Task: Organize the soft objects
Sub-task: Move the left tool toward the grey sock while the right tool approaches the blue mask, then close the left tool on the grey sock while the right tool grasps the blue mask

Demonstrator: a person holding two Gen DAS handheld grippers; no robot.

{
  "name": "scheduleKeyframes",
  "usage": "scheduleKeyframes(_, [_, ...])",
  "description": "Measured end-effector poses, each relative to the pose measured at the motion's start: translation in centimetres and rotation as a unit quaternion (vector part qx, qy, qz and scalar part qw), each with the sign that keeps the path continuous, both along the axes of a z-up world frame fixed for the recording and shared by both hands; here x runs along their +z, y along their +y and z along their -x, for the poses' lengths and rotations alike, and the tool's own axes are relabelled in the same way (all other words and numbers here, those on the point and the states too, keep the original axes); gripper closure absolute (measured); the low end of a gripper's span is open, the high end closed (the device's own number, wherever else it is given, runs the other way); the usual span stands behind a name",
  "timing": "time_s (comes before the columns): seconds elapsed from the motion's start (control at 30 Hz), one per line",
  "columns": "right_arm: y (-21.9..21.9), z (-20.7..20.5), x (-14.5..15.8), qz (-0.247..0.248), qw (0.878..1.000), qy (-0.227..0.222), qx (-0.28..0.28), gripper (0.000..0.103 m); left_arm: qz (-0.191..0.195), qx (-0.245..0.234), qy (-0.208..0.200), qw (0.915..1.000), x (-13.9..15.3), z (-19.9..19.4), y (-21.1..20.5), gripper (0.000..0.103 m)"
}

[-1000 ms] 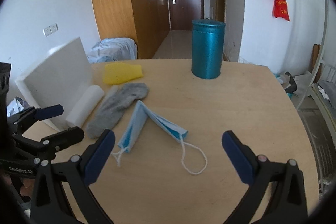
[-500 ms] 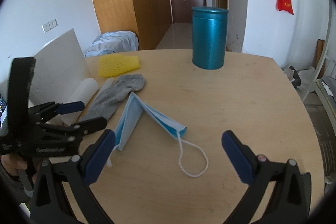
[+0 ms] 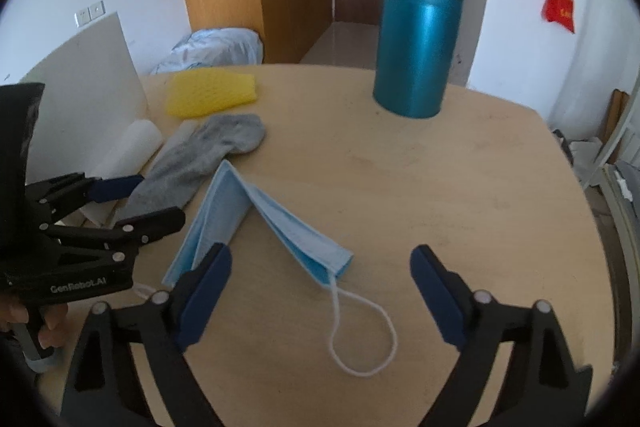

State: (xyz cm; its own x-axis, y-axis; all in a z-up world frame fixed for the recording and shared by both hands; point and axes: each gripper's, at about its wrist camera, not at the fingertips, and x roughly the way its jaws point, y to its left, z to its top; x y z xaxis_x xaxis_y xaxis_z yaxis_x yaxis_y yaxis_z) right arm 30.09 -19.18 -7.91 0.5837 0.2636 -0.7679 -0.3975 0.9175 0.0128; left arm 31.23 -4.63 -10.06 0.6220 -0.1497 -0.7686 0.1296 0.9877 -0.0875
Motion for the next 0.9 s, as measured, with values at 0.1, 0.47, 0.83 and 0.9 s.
scheduleKeyframes(0.1, [0.5, -0.6, -0.7, 0.007, 1.000, 0.008, 0.006, 0.017, -0.006, 0.001, -0.001, 1.0000, 0.0, 0.2, 0.1, 0.040])
scheduleKeyframes(0.47, [-0.3, 0.2, -0.8, -0.005, 1.000, 0.008, -0.006, 0.089, 0.003, -0.002, -0.009, 1.0000, 0.2, 0.7, 0.5, 0.046])
scheduleKeyframes(0.83, [-1.6, 2.1, 0.5, -0.027, 1.000, -0.001, -0.004, 0.092, -0.002, -0.006, -0.015, 0.9999, 0.8, 1.4, 0.4, 0.061])
scheduleKeyframes(0.9, [-1.6, 2.0, 1.2, -0.026, 1.000, -0.008, -0.002, 0.091, -0.008, -0.008, -0.025, 0.9996, 1.4, 1.6, 0.1, 0.061])
